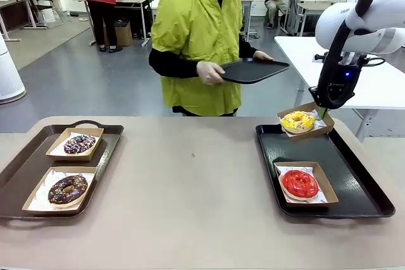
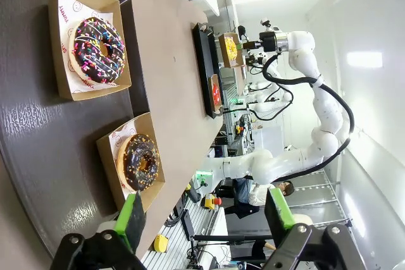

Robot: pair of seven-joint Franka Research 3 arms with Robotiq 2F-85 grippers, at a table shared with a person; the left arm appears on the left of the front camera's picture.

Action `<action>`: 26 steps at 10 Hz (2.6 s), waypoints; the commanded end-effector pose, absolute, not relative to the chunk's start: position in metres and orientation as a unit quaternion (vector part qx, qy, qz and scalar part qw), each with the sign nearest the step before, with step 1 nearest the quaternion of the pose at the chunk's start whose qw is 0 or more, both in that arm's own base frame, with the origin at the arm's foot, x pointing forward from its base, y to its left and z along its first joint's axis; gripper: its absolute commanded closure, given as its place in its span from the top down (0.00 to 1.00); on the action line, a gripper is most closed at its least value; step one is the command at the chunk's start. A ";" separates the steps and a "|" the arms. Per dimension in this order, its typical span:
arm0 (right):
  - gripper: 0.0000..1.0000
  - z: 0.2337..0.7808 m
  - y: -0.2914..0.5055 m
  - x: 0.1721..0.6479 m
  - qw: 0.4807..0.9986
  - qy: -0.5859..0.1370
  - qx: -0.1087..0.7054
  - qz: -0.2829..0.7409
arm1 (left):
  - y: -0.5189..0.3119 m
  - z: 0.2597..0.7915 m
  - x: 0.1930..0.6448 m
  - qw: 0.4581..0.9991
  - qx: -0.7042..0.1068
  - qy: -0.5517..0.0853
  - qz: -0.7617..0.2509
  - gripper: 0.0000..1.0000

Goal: Individually package the donuts and arrange them on the tray.
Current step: Place the picked Paper togo box on the Handle tray.

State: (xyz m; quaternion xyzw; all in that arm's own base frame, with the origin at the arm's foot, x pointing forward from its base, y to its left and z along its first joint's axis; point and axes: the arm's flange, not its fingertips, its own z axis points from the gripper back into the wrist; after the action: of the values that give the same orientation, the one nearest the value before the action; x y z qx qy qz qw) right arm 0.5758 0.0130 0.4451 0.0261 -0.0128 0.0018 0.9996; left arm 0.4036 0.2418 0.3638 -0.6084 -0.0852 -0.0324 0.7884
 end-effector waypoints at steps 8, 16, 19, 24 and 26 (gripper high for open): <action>0.01 0.387 -0.014 0.590 0.999 0.014 0.039 -0.015 | 0.240 0.366 0.400 0.793 -0.602 -0.084 -0.037 1.00; 0.18 0.353 0.004 0.608 1.000 0.013 0.014 -0.018 | 0.240 0.366 0.400 0.793 -0.602 -0.084 -0.037 1.00; 0.44 0.358 0.005 0.604 1.000 0.011 0.013 -0.014 | 0.240 0.366 0.400 0.793 -0.602 -0.084 -0.037 1.00; 0.98 0.383 -0.017 0.577 0.999 0.016 0.031 -0.013 | 0.240 0.366 0.400 0.793 -0.602 -0.084 -0.037 1.00; 1.00 0.417 -0.053 0.540 0.997 0.004 0.080 -0.009 | 0.240 0.366 0.400 0.793 -0.602 -0.084 -0.037 1.00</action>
State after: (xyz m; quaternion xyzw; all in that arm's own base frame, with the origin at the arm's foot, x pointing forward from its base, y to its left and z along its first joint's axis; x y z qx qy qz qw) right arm 0.5684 -0.0332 0.4042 0.0414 0.0053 -0.0202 0.9989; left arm 0.4036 0.2418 0.3638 -0.6084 -0.0851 -0.0324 0.7884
